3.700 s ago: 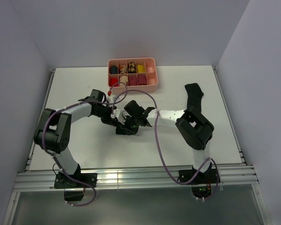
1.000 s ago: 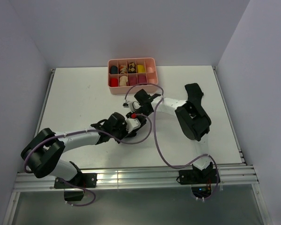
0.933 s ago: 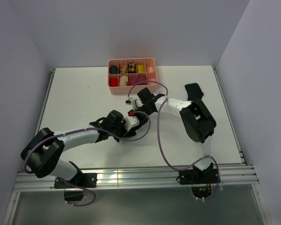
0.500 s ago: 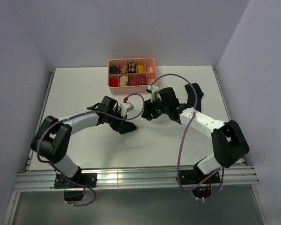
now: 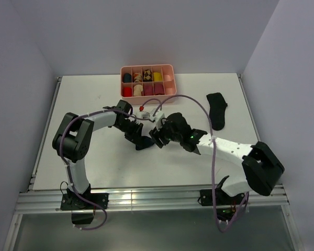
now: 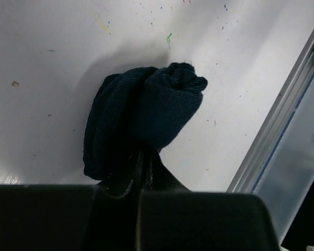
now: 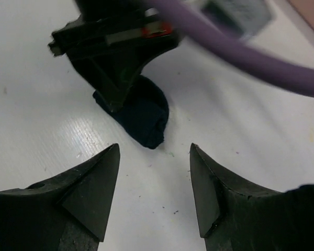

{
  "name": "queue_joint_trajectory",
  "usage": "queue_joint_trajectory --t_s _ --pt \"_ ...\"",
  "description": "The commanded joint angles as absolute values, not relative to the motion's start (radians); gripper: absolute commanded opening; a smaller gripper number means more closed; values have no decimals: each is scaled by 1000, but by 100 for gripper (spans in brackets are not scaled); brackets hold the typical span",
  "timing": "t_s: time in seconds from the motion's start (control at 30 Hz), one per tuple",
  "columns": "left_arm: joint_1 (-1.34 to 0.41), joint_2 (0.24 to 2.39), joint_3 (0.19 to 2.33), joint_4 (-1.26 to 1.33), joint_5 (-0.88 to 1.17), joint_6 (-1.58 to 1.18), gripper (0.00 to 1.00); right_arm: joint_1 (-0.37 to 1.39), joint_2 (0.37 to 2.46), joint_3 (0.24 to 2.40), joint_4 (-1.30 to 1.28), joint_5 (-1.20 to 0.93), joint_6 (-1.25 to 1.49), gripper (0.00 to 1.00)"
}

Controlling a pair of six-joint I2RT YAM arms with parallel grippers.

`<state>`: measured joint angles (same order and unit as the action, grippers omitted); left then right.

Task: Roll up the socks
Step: Roll the sock at the center of the board.

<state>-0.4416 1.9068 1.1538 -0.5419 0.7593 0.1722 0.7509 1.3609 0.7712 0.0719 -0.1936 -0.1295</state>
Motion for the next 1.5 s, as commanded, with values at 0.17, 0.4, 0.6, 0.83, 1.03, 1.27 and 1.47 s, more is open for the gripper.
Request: queue_joint_trajectory --t_s 0.17,0.4,0.6,0.83,1.03,1.27,1.47 --pt "-408 1970 1221 -644 791 202 1 917 1526 883 11 -6 -304 64" --pt "-402 1997 1255 -680 788 212 1 963 1656 942 9 47 -376 64" --pt "-399 2022 1276 -710 798 229 1 988 1749 968 26 95 -416 64" --pt "-397 2036 1287 -732 811 244 1 1000 1807 976 80 167 -451 64" --pt "-397 2031 1279 -715 816 241 1 1003 1851 1003 40 138 -460 42" --pt "-388 1908 1232 -574 658 152 9 1002 1835 1049 -145 15 -422 0" --pt "-361 1666 1123 -342 307 -36 19 986 1845 1100 -282 -80 -411 0"
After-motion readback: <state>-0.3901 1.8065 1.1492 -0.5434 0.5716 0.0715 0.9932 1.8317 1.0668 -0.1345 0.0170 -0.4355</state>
